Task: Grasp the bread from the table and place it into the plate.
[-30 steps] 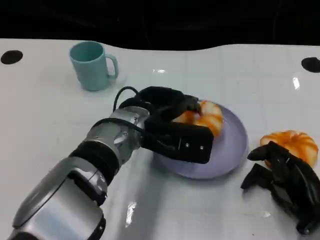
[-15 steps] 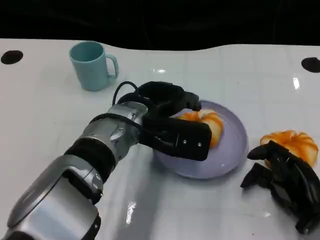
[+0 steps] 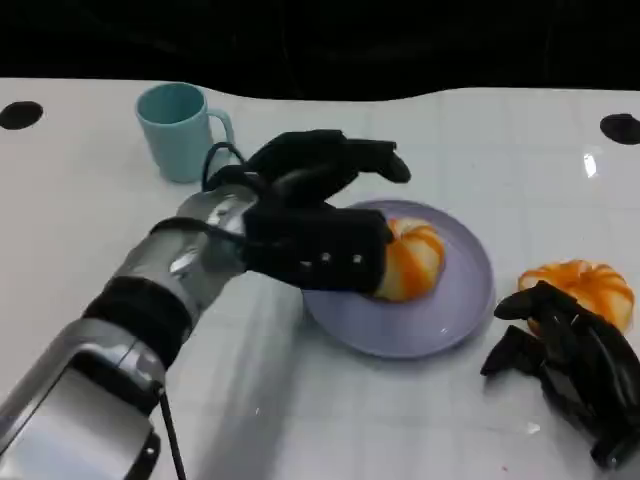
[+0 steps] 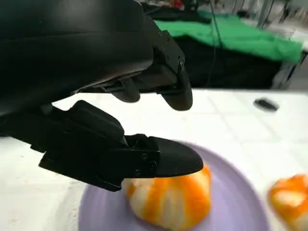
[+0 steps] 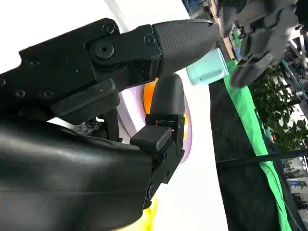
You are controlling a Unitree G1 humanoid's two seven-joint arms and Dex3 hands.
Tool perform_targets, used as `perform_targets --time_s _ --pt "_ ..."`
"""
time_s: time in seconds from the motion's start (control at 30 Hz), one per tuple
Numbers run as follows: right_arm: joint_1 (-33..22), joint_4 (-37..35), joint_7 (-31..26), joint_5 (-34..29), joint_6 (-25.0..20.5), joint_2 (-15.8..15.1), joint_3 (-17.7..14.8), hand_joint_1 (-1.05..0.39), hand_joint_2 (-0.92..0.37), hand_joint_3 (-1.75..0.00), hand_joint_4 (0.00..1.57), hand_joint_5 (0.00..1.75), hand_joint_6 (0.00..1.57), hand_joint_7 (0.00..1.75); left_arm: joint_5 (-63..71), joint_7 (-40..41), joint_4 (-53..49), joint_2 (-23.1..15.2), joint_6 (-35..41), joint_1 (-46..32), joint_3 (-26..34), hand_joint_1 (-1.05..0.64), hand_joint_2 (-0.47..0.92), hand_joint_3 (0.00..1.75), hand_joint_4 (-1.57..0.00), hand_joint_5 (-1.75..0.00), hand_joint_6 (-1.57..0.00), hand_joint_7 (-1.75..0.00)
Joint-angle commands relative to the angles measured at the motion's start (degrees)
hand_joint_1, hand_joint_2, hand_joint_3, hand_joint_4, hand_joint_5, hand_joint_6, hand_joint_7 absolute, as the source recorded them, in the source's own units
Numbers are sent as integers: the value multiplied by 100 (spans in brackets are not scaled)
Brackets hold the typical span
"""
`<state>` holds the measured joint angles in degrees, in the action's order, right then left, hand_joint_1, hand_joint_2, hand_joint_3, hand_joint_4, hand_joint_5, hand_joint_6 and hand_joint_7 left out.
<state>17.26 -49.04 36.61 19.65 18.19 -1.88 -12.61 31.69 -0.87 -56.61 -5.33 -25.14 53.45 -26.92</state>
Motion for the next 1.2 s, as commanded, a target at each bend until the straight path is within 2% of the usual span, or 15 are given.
perform_targets --time_s 0.03,0.1,0.13,0.2,0.3,0.4,0.53,0.63,0.7,0.73,0.8,0.83,0.87,1.17,1.2 --pt "-108 -64 17 2 -101 -53 -37 -52 -92 -27 65 155 59 129 -471 -151 297 -208 -377 -388 368 -71 92 35 -32 -71 -37 -49" --pt "-108 -63 18 1 -103 -53 -39 -52 -92 -28 65 155 59 129 -488 -180 328 -215 -383 -407 381 -70 92 35 -33 -71 -38 -48" --pt "-108 -64 13 2 -104 -54 -43 -52 -92 -28 65 155 58 129 -1233 -602 574 -150 -517 -774 761 -70 92 35 -33 -71 -38 -48" --pt "-113 -61 15 -2 -109 -61 -43 -53 -92 -27 65 155 59 129 -2378 -1279 992 -50 -676 -1364 1328 -60 92 26 -44 -85 -46 -46" --pt "-137 -20 -33 -11 -124 -51 -45 -53 -92 -26 66 153 61 124 -3257 -1905 1470 -3 -616 -1900 1706 -60 92 28 -51 -92 -50 -46" --pt "-140 -41 -27 -29 -59 -56 -44 -53 -92 -28 67 152 62 121 -4194 -2558 2126 90 -197 -2495 2062 -59 92 30 -61 -101 -58 -46" --pt "-152 14 -60 -25 -124 -55 -34 -53 -92 -28 67 152 62 121 -5540 -3391 2949 263 950 -3183 2506 -58 92 30 -65 -113 -67 -47" --pt "-155 43 -63 -6 -165 -51 -40 -54 -92 -26 67 153 62 124 -6183 -3772 3353 363 1497 -3601 2757 -58 92 30 -66 -127 -74 -52" --pt "-154 66 -85 30 -222 -31 -63 -54 -92 -25 68 153 62 125 -6464 -3825 3650 423 1846 -3917 2885 -60 92 31 -65 -138 -73 -67" --pt "-154 84 -93 57 -273 -21 -76 -53 -92 -23 68 153 62 124 -6599 -3821 3806 454 2025 -4082 2946 -63 92 30 -67 -154 -72 -89" --pt "-163 144 -86 103 -388 -10 -93 -53 -92 -22 68 154 62 124 -6835 -3738 4118 520 2406 -4382 3043 -65 92 30 -68 -162 -70 -103" --pt "-171 178 -77 117 -435 -9 -96 -53 -92 -21 67 154 61 124 -6925 -3686 4257 552 2586 -4505 3084 -64 92 31 -74 -168 -72 -118" --pt "-179 208 -73 126 -474 -8 -98 -53 -92 -21 67 154 61 124 -6984 -3648 4368 577 2729 -4592 3118 -64 92 31 -76 -171 -72 -124" --pt "-214 309 -87 131 -571 -3 -97 -53 -92 -21 65 155 60 125 -6918 -3619 4627 680 3077 -4690 3280 -64 92 31 -78 -173 -72 -131" --pt "-226 318 -56 146 -572 -5 -101 -53 -92 -21 65 155 60 125 -7069 -3520 4714 769 3259 -4979 3331 -64 92 31 -78 -173 -71 -131"
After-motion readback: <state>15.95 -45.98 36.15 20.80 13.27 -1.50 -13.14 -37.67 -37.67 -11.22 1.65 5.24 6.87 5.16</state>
